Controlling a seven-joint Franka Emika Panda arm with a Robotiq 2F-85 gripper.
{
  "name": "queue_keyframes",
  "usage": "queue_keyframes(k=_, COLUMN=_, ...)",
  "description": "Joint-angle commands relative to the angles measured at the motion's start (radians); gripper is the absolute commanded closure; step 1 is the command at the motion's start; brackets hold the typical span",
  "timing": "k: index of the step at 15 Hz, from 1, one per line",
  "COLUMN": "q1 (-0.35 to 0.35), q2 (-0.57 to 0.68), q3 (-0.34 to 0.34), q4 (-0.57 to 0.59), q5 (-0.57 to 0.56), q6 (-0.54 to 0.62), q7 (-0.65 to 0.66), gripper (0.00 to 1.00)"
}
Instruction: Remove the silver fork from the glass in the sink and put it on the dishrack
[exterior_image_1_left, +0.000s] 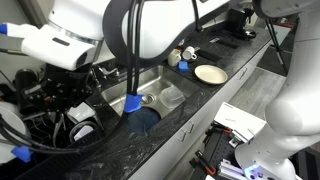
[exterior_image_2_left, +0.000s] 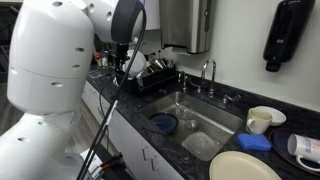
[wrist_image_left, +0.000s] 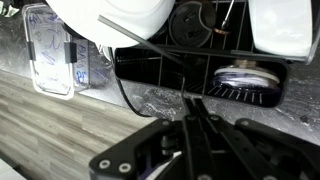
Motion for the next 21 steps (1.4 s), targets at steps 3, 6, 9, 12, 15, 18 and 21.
queue_keyframes(k=3, q1=0.063, q2=-0.006, q3=-0.057, q4=0.024, q5=-0.029, q6=0.002, q7=0.011, gripper=0.70)
queue_keyframes(k=6, q1=0.077, q2=-0.005, q3=-0.070, q4=0.029, q5=-0.032, q6=0.004, q7=0.010, gripper=0.50)
queue_keyframes(k=9, q1=0.081, q2=-0.003, q3=-0.073, q4=0.038, q5=-0.030, q6=-0.005, q7=0.003, gripper=0.30)
queue_keyframes(k=12, q1=0.051, q2=-0.017, q3=-0.048, q4=0.063, q5=-0.026, q6=-0.086, q7=-0.028, gripper=0.08)
queue_keyframes(k=15, q1=0.011, q2=-0.045, q3=-0.023, q4=0.099, q5=-0.030, q6=-0.216, q7=-0.050, gripper=0.00)
queue_keyframes(k=18, q1=-0.057, q2=-0.057, q3=0.019, q4=0.135, q5=-0.027, q6=-0.326, q7=-0.071, gripper=0.00)
queue_keyframes(k=21, q1=-0.148, q2=-0.053, q3=0.074, q4=0.151, q5=-0.020, q6=-0.401, q7=-0.093, gripper=0.00)
